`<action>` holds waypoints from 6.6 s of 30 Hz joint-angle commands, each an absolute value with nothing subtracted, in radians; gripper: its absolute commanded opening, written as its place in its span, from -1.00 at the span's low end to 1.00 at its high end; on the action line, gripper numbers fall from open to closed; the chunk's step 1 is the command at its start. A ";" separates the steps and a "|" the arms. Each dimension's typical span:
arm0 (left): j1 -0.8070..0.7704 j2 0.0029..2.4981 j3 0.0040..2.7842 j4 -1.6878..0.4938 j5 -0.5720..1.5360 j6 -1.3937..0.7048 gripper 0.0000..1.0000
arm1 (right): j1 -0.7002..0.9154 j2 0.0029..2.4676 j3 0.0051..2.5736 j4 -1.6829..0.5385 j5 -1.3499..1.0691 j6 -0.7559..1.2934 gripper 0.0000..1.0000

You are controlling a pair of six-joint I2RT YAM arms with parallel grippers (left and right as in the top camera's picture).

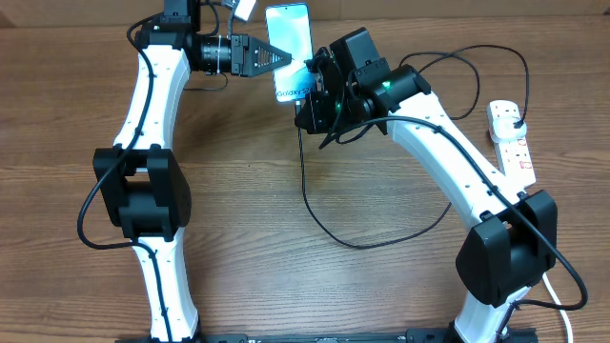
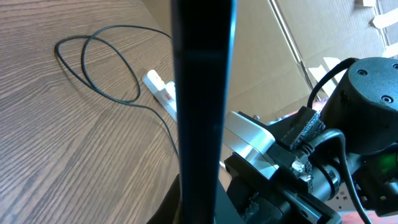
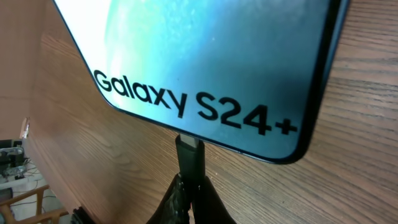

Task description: Plug charger to phone and switch on socket

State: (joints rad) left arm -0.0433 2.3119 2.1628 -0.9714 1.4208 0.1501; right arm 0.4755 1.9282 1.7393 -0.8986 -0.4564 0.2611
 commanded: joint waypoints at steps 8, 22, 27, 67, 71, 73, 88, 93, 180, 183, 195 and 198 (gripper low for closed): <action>-0.039 2.254 2.190 -0.964 1.467 0.187 -0.92 | 0.470 1.896 1.761 -0.894 -0.466 0.238 -0.93; -0.039 2.254 2.190 -0.964 1.467 0.200 -0.92 | 0.470 1.896 1.761 -0.886 -0.466 0.239 -0.93; -0.039 2.254 2.190 -0.964 1.467 0.203 -0.92 | 0.470 1.896 1.761 -0.886 -0.466 0.239 -0.93; -0.039 2.254 2.190 -0.998 1.459 0.182 -0.92 | 0.452 1.896 1.761 -0.794 -0.461 0.235 -0.93; -0.039 2.254 2.190 -1.000 1.357 0.145 -0.92 | 0.452 1.896 1.761 -0.828 -0.462 0.235 -0.26; -0.039 2.254 2.190 -1.024 1.276 0.123 -0.92 | 0.452 1.896 1.761 -0.854 -0.462 0.236 -0.07; -0.098 2.257 2.179 -1.272 0.834 0.080 -0.92 | 0.350 1.892 1.761 -1.022 -0.458 0.315 1.00; -0.167 2.257 2.125 -1.239 0.681 -0.050 -0.92 | 0.260 1.892 1.761 -1.094 -0.457 0.315 1.00; -0.149 1.958 2.161 -1.012 0.066 -0.258 1.00 | -0.095 1.893 1.760 -1.248 -0.102 0.374 1.00; -0.142 1.893 2.161 -1.020 -0.070 -0.258 1.00 | -0.221 1.893 1.760 -1.246 -0.055 0.374 1.00; -0.143 1.886 2.161 -1.021 -0.089 -0.258 1.00 | -0.507 1.957 1.718 -1.150 0.067 0.347 1.00; -0.143 1.886 2.161 -1.021 -0.089 -0.258 1.00 | -0.515 1.986 1.716 -1.110 0.067 0.333 1.00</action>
State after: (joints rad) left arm -0.1421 1.8832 2.1624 -1.0245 -0.0685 -0.2729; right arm -0.5056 1.9469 1.7264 -1.1385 0.0353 0.3561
